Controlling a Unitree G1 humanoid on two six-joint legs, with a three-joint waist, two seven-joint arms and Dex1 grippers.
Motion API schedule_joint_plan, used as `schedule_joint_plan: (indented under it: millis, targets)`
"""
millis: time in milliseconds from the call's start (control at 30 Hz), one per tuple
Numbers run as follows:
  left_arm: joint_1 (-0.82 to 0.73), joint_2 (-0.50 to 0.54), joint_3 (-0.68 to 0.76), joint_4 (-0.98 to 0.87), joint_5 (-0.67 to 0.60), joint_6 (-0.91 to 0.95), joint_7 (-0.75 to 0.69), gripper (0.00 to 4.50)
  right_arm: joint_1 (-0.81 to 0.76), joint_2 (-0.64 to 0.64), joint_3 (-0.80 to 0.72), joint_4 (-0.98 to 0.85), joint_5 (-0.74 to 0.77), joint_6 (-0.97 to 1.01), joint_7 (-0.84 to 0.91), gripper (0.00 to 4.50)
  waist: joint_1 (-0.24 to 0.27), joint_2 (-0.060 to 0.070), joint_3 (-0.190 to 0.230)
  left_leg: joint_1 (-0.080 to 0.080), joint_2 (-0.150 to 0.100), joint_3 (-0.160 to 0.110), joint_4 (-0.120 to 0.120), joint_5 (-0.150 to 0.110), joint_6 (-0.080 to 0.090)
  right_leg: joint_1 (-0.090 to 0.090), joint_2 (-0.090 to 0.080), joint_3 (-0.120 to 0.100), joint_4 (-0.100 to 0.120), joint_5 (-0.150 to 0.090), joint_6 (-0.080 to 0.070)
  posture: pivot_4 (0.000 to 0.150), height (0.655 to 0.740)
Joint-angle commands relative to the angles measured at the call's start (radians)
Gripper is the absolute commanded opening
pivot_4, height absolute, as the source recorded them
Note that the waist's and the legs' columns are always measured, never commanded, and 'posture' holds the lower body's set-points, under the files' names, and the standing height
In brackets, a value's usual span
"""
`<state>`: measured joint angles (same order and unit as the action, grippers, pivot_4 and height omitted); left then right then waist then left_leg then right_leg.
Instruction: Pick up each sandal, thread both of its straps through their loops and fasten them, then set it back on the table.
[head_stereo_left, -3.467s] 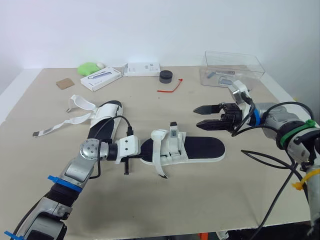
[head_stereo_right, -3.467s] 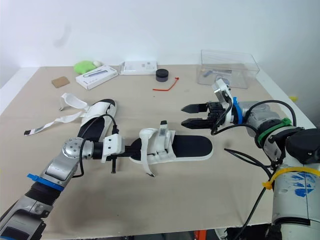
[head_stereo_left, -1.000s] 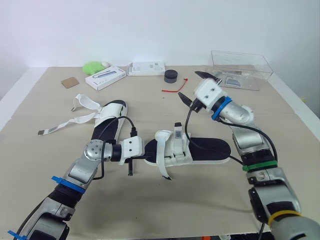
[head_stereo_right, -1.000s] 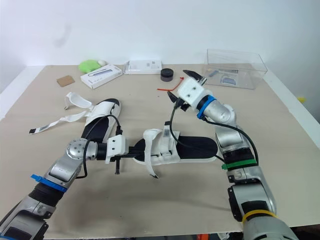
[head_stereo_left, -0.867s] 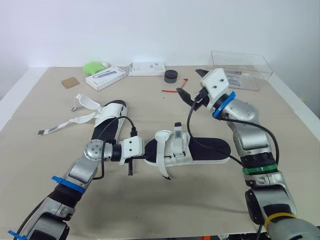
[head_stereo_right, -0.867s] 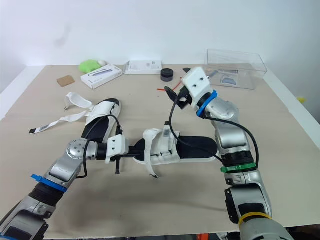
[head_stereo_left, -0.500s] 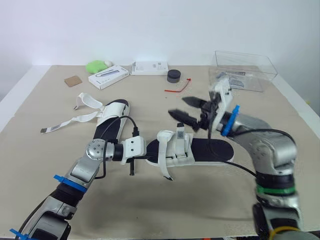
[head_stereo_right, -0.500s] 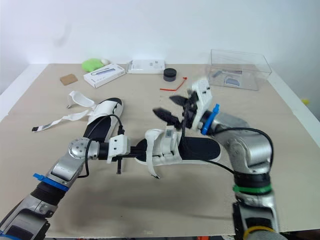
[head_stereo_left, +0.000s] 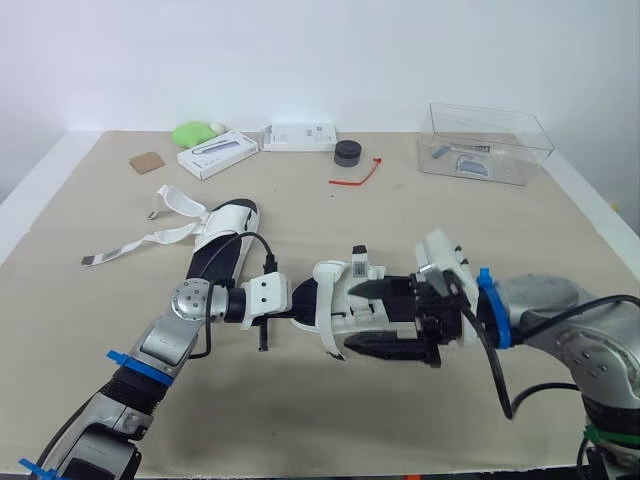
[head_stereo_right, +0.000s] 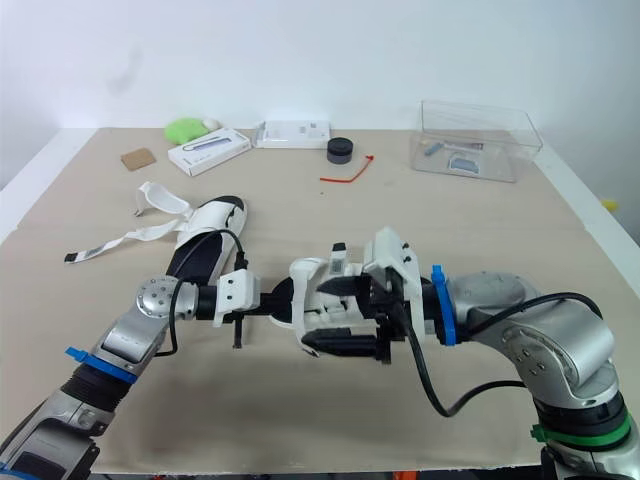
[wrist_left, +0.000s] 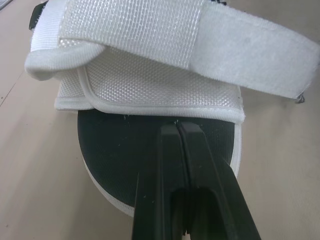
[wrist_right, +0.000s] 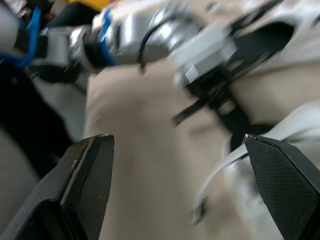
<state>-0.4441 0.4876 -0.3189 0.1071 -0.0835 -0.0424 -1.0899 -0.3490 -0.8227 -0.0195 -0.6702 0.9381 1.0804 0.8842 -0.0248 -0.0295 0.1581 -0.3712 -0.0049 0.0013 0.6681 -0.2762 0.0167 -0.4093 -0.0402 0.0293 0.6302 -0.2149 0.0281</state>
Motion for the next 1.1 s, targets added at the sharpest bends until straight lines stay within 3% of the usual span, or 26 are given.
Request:
schedule_joint_plan:
  millis: [33,400,500,733,1100]
  targets:
    - [0.033,0.014,-0.051,0.043,0.043,0.021,-0.026,0.00,0.044,-0.029,0.051,-0.045,-0.041,-0.018,-0.026,4.44,0.000,0.000,0.000,0.000,0.000,0.000,0.000,0.000,0.000,0.000,0.000,0.000,0.000,-0.001,0.001,0.150,0.7400]
    - [0.043,0.020,-0.051,0.030,0.042,0.026,-0.027,0.00,-0.002,0.058,0.182,0.062,-0.153,-0.025,-0.109,4.44,0.001,0.000,-0.001,0.000,0.001,-0.001,0.002,0.000,0.000,0.000,0.001,-0.001,0.000,-0.002,0.003,0.150,0.7400]
    - [0.048,0.022,-0.049,0.023,0.041,0.030,-0.025,0.00,-0.026,0.109,0.185,0.084,-0.123,0.041,-0.156,3.68,0.001,0.000,-0.001,-0.001,0.001,-0.001,0.002,-0.001,0.000,0.000,0.000,-0.001,0.000,-0.002,0.002,0.150,0.7400]
    - [0.056,0.020,-0.049,0.012,0.042,0.035,-0.020,0.00,-0.058,0.140,0.228,0.096,-0.129,0.122,-0.185,0.13,0.001,0.000,-0.001,-0.001,0.000,-0.003,0.002,-0.002,0.000,0.000,0.000,-0.002,0.000,-0.001,-0.003,0.150,0.7400]
    - [0.059,0.016,-0.051,0.011,0.044,0.034,-0.006,0.00,-0.065,0.131,0.262,0.098,-0.146,0.152,-0.184,0.05,0.001,0.000,-0.001,-0.002,0.000,-0.004,0.002,-0.002,0.000,0.000,0.000,-0.004,0.000,-0.001,-0.003,0.150,0.7400]
